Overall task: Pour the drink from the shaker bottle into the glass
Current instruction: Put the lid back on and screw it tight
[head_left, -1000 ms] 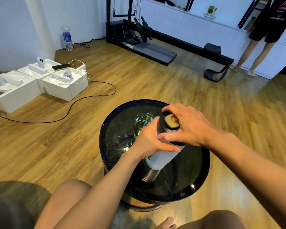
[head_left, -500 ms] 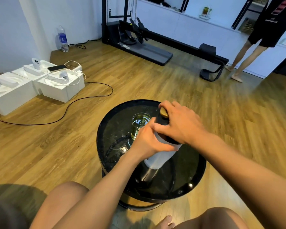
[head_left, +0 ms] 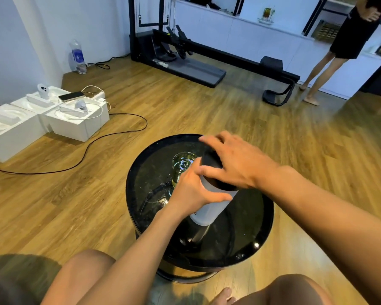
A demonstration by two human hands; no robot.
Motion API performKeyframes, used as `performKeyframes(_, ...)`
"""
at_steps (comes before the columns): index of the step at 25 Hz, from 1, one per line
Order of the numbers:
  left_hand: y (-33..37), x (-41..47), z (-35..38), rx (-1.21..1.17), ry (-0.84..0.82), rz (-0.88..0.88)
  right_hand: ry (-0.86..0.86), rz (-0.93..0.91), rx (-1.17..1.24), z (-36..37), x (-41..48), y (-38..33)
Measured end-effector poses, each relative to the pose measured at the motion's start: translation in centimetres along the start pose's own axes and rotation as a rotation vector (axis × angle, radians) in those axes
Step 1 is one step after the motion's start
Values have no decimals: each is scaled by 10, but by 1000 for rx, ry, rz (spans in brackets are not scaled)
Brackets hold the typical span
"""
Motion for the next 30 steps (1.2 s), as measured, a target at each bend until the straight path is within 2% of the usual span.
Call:
performKeyframes(1, 1, 0, 0, 3, 3, 13, 21, -76, -35, -2, -2, -4)
performKeyframes(2, 0, 1, 1, 15, 9, 16, 24, -53, -57, 1, -3, -3)
performKeyframes(5, 1, -1, 2, 63, 34, 13, -55, 239, -11, 14, 5, 3)
performKeyframes(6, 2, -2, 2, 72, 39, 29, -72, 221, -12, 13, 6, 3)
performKeyframes(9, 6, -4, 4, 99, 58, 81, 9, -57, -15, -3, 6, -5)
performKeyframes(10, 7, -5, 5, 95, 67, 91, 14, -74, -28, -2, 3, -5)
performKeyframes(14, 3, -4, 6, 81, 72, 61, -25, 194, -10, 6, 10, -2)
performKeyframes(16, 4, -5, 5, 86, 80, 83, -55, 106, 51, 3, 13, 0)
performKeyframes(19, 5, -6, 5, 85, 83, 116, -9, -36, 71, 1, 6, 3)
performKeyframes(21, 7, -6, 5, 89, 83, 113, 59, 83, 40, 3, 7, 5)
performKeyframes(23, 6, -6, 5, 81, 78, 96, 12, 212, 73, 5, 11, 8)
performKeyframes(24, 5, -6, 5, 80, 77, 92, -12, 185, 91, 4, 12, 9)
performKeyframes(26, 6, -6, 5, 100, 77, 109, -51, 9, 80, -3, 13, 4)
performKeyframes(28, 6, -5, 7, 125, 71, 111, 12, -108, -68, 1, 3, -7)
performKeyframes(30, 5, -5, 6, 106, 65, 91, 83, 78, -123, 1, 8, -2)
Point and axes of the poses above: each hand's wrist, its own x-axis towards the middle knuckle, its own z-axis out of the palm, y = z × x, the point moved 8 cm from there along x, towards the middle knuckle, and after that the axes turned 4 degrees about -z, right-handed, at the moved point
